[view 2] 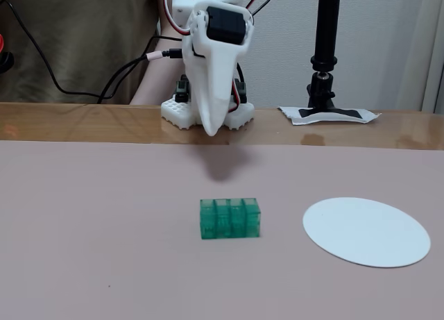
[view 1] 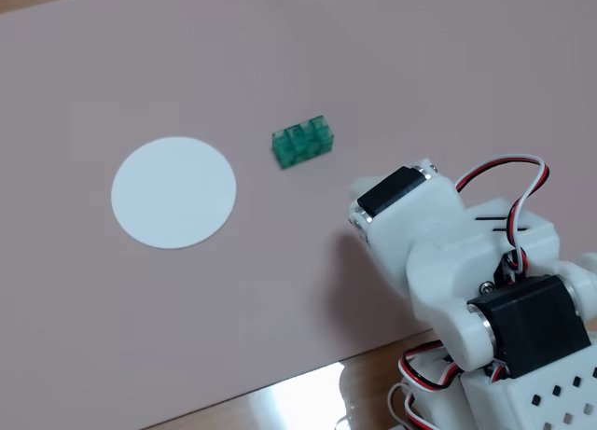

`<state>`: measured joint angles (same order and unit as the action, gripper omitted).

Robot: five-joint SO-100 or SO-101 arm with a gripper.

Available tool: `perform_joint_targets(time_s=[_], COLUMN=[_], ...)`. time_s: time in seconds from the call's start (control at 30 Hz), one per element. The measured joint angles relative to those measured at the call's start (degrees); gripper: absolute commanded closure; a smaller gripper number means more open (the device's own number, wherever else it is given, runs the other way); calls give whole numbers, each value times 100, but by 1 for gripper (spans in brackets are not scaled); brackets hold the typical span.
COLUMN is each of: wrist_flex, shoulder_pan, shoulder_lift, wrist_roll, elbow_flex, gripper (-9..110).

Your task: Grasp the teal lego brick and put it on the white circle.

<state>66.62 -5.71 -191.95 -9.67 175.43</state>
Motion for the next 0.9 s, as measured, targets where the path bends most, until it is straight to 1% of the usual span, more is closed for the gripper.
perform_joint_targets(time_s=[0.17, 0.37, 0.53, 0.73, 0.9], wrist_flex=[0, -202, -97, -668, -932], shoulder_pan=[-193, 281, 62, 9, -44], shoulder_lift=[0, 0, 141, 1934, 3876], wrist_roll=[-79, -448, -536, -413, -62], elbow_flex=[0, 18, -475, -1494, -2830], gripper=[102, 102, 102, 102, 102])
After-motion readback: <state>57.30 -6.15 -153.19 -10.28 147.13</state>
